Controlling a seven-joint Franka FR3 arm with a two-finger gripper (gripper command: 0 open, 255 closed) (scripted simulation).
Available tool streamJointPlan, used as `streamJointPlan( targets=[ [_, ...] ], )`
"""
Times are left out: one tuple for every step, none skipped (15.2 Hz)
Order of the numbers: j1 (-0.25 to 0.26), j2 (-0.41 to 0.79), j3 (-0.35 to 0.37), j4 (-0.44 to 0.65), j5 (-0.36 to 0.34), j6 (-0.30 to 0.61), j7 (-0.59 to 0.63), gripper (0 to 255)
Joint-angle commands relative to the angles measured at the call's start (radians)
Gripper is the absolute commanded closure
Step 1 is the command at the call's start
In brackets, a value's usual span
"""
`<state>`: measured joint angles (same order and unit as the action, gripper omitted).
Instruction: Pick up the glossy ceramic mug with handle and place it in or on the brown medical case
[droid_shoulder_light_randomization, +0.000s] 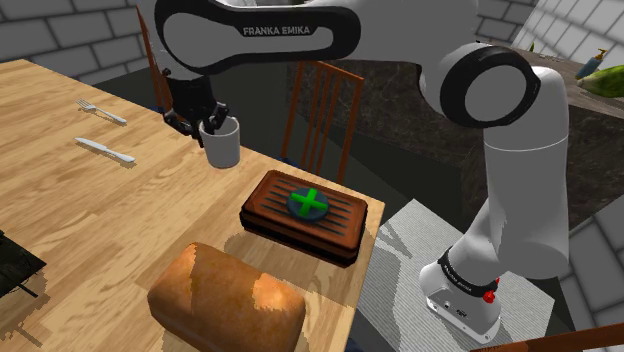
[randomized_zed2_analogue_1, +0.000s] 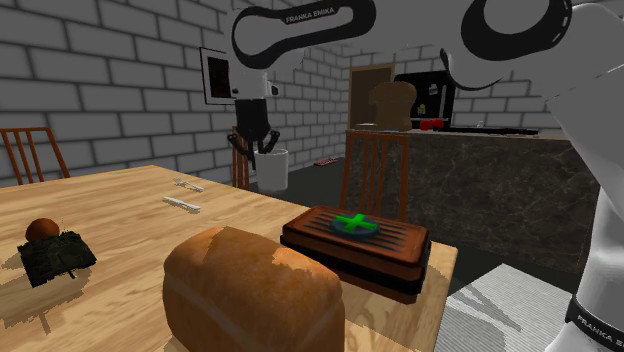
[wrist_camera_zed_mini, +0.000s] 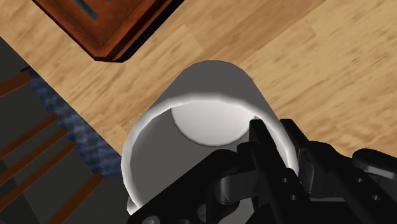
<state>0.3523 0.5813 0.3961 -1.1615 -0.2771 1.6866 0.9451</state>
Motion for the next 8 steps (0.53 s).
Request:
streamJointPlan(
  targets=[
    [0.005,0.000,0.001,0.029,0.000,-0.028,-0.003,255],
    [0.008,0.003,0.001,0.046,0.000,-0.043,-0.004,255],
    [0.011,0.006,0.000,0.065,0.000,-0.058,-0.006,255],
    [0.014,0.009,0.000,0.084,-0.001,-0.074,-0.008,255],
    [0.018,0.013,0.000,0.104,-0.002,-0.090,-0.010,255],
    [0.022,0.017,-0.001,0.126,-0.003,-0.106,-0.012,255],
    [0.027,0.022,-0.001,0.148,-0.004,-0.123,-0.014,255],
    [0.029,0.025,-0.002,0.159,-0.005,-0.131,-0.015,255]
  ],
)
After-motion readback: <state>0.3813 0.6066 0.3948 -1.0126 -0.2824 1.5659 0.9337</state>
